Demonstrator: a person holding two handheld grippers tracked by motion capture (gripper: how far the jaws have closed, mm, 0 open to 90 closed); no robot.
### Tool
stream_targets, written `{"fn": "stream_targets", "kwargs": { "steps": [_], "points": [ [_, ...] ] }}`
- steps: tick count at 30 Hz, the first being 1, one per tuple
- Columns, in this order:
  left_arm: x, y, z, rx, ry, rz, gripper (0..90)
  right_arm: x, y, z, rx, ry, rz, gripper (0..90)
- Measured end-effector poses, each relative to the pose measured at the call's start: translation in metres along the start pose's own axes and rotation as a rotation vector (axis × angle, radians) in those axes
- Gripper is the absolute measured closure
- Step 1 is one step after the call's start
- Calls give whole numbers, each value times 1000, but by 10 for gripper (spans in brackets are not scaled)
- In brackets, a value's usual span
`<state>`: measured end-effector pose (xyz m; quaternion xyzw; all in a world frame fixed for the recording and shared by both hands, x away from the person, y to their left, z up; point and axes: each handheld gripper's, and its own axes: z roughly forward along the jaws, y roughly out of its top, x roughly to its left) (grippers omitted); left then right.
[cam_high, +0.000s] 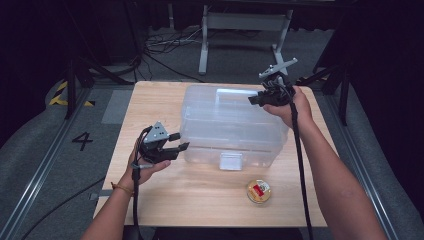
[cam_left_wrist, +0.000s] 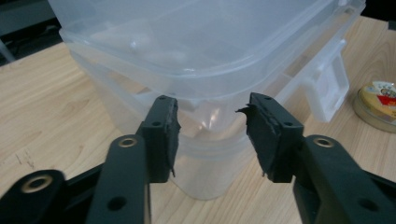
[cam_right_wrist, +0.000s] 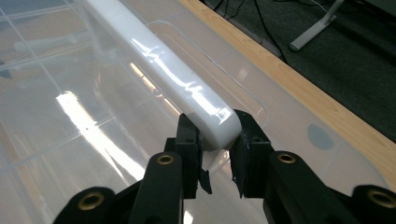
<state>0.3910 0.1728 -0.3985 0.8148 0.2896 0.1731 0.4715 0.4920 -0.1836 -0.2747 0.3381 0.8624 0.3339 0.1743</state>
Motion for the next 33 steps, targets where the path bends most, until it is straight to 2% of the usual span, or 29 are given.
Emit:
{"fn": "stream_targets", "kwargs": {
  "steps": [2, 3, 5, 11, 15, 24, 28, 30, 32, 33],
  "points": [
    [1, 0, 0, -17, 3, -5, 678, -2, 1, -1, 2, -9, -4, 744],
    [2, 0, 0, -24, -1, -13, 695, -4, 1, -2, 4, -6, 0, 745],
    [2, 0, 0, -37, 15, -14, 787, -7, 1, -3, 6, -10, 4, 744],
    [5, 3, 3, -26, 45, -5, 898, -11, 0, -4, 20, -22, -3, 741],
    [4, 4, 7, -22, 45, 0, 900, -11, -1, -4, 20, -21, -1, 737],
    [3, 2, 7, -34, 51, 3, 900, -4, 0, -10, 6, -71, -56, 705],
    [3, 3, 7, -30, 54, 16, 900, -4, -6, -18, -15, -101, -76, 617],
    [3, 4, 6, -21, 64, 31, 900, -6, -13, -26, -53, -113, -105, 597],
    [3, 4, 6, -19, 63, 33, 900, -10, -21, -34, -88, -117, -86, 557],
    [3, 5, 6, -21, 61, 35, 900, -10, -21, -34, -88, -117, -86, 557]
  ]
}}
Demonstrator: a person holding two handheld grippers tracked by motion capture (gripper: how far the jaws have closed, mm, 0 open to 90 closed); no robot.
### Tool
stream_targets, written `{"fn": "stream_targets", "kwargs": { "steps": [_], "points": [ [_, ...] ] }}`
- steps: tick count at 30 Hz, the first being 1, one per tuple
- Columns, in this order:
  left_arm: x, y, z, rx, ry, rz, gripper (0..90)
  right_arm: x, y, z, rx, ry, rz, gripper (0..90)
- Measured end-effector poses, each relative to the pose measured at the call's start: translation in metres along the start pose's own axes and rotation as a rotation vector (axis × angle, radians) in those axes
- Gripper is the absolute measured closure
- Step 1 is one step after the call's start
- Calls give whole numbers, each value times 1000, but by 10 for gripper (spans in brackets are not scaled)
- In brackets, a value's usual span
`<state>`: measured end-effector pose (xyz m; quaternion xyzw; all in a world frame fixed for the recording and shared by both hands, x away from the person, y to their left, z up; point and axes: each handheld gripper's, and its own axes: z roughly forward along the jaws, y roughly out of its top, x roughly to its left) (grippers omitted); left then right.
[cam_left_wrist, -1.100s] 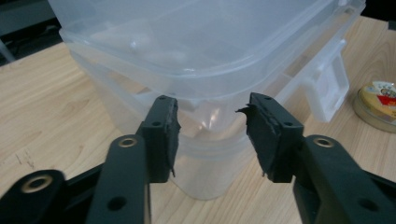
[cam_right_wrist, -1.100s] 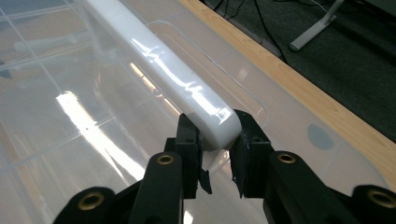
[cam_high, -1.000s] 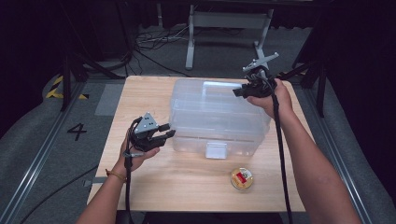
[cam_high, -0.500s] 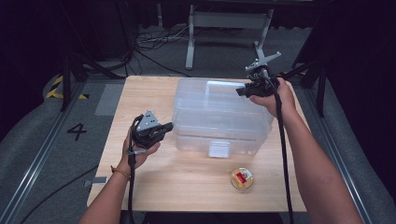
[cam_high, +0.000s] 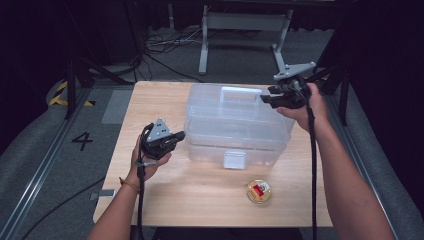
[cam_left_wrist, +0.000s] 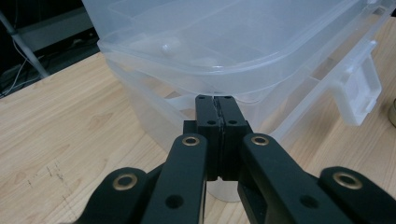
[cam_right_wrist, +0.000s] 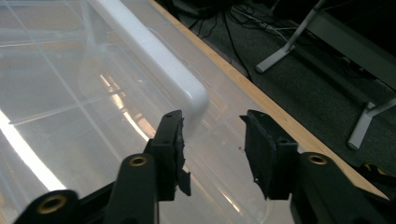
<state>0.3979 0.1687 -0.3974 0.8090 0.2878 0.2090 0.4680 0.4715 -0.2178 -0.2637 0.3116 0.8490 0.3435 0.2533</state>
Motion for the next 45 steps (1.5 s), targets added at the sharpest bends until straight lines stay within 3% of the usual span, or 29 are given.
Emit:
{"fn": "stream_targets", "kwargs": {
  "steps": [3, 12, 19, 27, 33, 40, 45],
  "points": [
    [0, 1, 0, -3, 3, -1, 900, -8, -21, -21, -64, -15, 14, 488],
    [1, 2, -1, -7, -4, -4, 900, -17, -65, -55, -139, -96, 50, 401],
    [2, 2, -1, -4, -2, 4, 900, -22, -98, -73, -168, -127, 75, 380],
    [1, 5, -1, -5, 4, 12, 900, -15, -133, -60, -103, -139, 74, 354],
    [1, 6, -2, -6, 9, 13, 900, -11, -154, -51, -92, -112, 94, 351],
    [2, 9, -3, -12, 13, 21, 900, -5, -171, -40, -83, -93, 93, 341],
    [3, 11, -3, -14, 12, 18, 900, 2, -175, -30, -79, -88, 66, 338]
  ]
}}
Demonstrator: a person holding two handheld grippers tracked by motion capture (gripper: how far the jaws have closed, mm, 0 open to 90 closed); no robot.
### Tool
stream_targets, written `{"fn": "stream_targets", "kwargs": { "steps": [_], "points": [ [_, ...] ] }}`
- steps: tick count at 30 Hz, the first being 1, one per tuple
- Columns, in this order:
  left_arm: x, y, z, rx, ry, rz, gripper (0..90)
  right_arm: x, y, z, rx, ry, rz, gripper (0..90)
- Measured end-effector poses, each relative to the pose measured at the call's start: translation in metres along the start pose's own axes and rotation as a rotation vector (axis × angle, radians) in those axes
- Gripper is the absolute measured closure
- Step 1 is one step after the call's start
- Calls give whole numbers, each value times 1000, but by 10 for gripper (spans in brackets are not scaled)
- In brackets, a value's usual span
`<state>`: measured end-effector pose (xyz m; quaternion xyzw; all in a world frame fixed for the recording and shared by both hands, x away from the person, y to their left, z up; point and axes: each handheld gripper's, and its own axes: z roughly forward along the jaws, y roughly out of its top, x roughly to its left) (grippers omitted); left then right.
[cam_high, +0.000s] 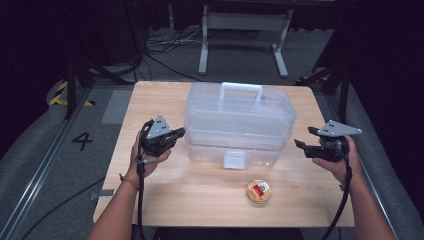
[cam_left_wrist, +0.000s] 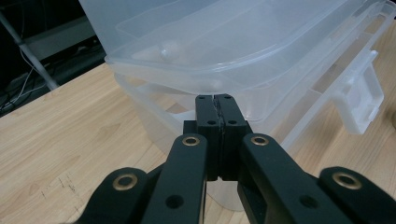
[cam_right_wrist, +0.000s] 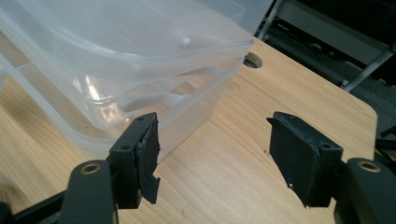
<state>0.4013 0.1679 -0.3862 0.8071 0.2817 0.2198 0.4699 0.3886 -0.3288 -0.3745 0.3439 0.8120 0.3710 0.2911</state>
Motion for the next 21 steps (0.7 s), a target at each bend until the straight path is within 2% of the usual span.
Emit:
{"fn": "stream_targets", "kwargs": {
  "steps": [4, 8, 17, 21],
  "points": [
    [0, 2, 0, -4, -3, -1, 900, 5, 3, 5, -19, -7, -16, 339],
    [-1, 2, 2, -4, -9, 4, 900, 8, 8, 8, -83, -23, -16, 355],
    [-2, 4, 0, -16, -11, 11, 900, 10, 10, 11, -135, -48, -32, 389],
    [-5, 3, 1, -7, -14, 29, 900, 10, 11, 10, -189, -55, -33, 461]
  ]
}}
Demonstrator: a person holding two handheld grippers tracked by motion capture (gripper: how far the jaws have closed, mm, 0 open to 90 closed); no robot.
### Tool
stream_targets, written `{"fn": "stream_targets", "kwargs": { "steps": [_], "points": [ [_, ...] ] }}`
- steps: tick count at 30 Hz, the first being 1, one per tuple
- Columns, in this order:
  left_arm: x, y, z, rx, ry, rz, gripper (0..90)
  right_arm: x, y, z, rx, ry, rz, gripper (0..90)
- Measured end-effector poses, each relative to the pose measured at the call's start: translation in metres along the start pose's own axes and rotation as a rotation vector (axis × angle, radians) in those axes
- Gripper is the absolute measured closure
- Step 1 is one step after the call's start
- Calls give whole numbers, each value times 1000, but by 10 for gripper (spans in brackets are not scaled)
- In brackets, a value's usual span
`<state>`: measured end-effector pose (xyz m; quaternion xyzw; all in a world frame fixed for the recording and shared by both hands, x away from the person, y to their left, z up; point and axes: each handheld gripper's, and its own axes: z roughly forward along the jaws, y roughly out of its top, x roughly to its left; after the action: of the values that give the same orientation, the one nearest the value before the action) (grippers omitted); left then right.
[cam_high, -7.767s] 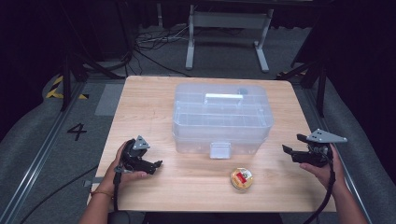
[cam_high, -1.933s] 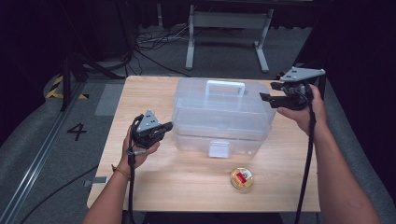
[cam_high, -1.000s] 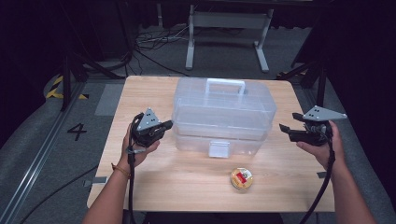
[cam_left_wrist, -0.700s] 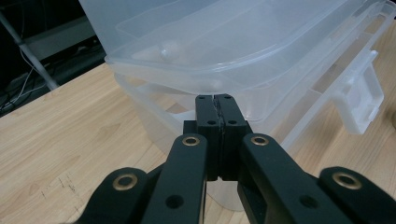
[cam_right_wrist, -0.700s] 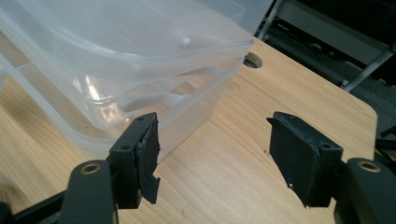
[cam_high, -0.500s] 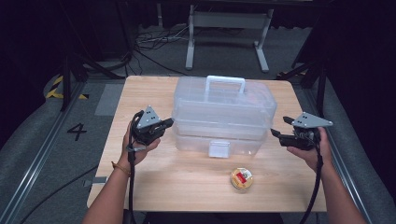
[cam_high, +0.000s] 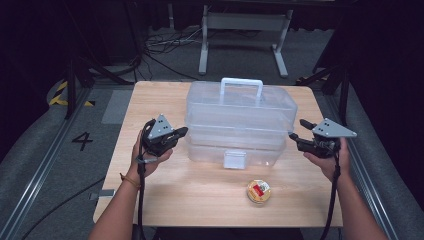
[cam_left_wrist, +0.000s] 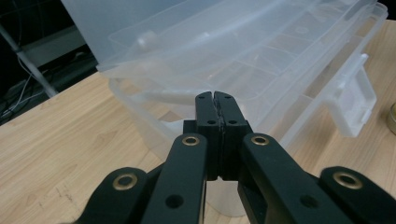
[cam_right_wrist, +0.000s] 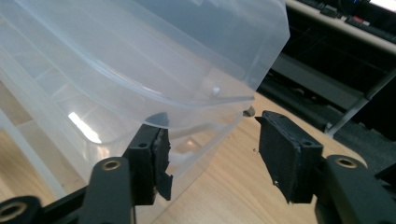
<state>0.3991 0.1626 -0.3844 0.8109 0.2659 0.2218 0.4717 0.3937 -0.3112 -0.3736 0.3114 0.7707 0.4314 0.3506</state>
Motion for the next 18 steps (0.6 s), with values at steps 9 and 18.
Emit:
{"fn": "stream_targets", "kwargs": {
  "steps": [9, 18],
  "points": [
    [-8, 0, -2, 12, -44, 35, 878, 0, 5, 0, -94, -52, -5, 558],
    [-19, 1, 3, 35, -110, 80, 821, 5, 13, 5, -133, -68, -23, 653]
  ]
}}
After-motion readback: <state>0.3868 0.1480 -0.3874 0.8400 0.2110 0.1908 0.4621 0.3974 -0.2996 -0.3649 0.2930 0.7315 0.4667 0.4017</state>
